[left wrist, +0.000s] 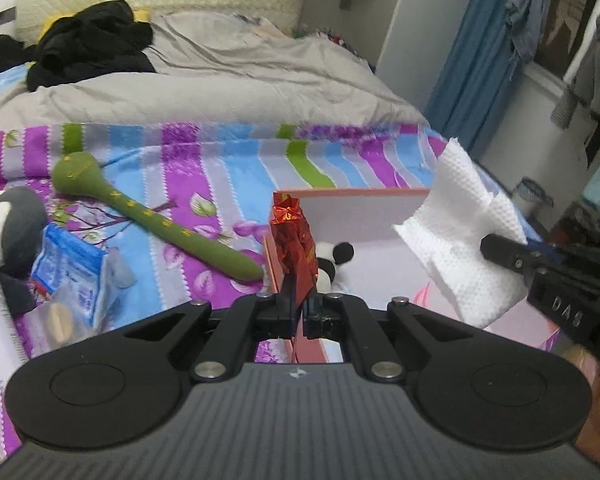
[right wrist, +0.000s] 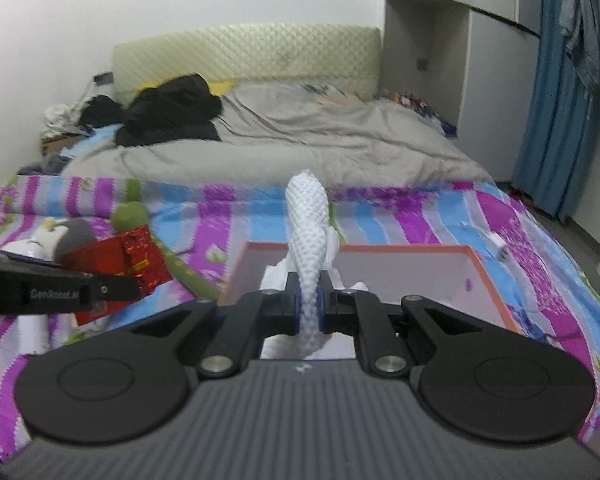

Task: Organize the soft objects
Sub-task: 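Lift and carry the red wrapper and white towel over the orange box, then open both tools to drop the wrapper and towel into the box, then move both open tools back toward the items on the bed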

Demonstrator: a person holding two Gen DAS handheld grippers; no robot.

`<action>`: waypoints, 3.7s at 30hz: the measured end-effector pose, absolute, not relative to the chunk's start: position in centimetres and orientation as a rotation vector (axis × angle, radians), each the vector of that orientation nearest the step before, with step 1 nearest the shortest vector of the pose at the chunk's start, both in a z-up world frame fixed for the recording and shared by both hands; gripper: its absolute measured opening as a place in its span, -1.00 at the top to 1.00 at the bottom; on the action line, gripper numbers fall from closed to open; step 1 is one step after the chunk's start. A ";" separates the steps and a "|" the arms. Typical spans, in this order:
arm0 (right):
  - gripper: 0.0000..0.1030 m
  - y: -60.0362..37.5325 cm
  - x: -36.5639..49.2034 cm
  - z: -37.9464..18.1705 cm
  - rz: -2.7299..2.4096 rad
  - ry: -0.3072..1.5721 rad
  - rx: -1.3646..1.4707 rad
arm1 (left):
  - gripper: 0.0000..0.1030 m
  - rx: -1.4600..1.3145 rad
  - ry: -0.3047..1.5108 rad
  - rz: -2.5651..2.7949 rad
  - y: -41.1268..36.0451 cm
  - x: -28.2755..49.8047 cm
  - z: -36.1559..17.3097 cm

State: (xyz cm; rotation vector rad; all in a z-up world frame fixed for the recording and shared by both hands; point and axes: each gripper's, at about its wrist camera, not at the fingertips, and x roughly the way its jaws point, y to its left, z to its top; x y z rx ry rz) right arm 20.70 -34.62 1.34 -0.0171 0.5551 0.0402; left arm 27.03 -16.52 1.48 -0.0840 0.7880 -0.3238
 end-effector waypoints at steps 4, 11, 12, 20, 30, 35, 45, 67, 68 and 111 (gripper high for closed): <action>0.77 -36.6 22.0 -0.4 0.035 0.637 0.032 | 0.93 -0.055 0.843 -0.334 -18.4 28.4 -0.3; 0.77 -38.5 24.2 -4.9 0.006 0.773 0.054 | 0.92 -0.023 0.949 -0.337 -20.2 29.7 -3.0; 0.77 -38.5 24.4 -5.3 0.005 0.785 0.050 | 0.92 -0.020 0.961 -0.340 -20.3 29.9 -3.2; 0.76 -39.5 24.6 -7.0 -0.007 0.846 0.060 | 0.92 -0.038 0.990 -0.339 -20.4 30.6 -4.1; 0.08 -40.0 23.9 -6.6 -0.035 0.819 0.093 | 0.01 0.028 0.887 -0.362 -20.6 29.4 -2.6; 0.08 -39.5 22.7 -5.3 -0.037 0.763 0.117 | 0.01 0.037 0.809 -0.351 -20.1 27.9 -0.7; 0.08 -37.7 18.5 -1.7 0.026 0.601 0.170 | 0.01 0.027 0.686 -0.358 -16.8 22.8 2.1; 0.08 -31.1 10.1 -1.3 0.142 0.498 0.129 | 0.01 -0.065 0.604 -0.305 -8.5 11.4 1.4; 0.08 -30.7 9.8 -1.3 0.149 0.495 0.124 | 0.01 -0.066 0.604 -0.296 -8.1 11.1 1.3; -0.63 -18.7 10.4 -1.8 0.379 0.648 0.036 | 0.01 -0.192 0.686 -0.064 3.8 8.3 -1.8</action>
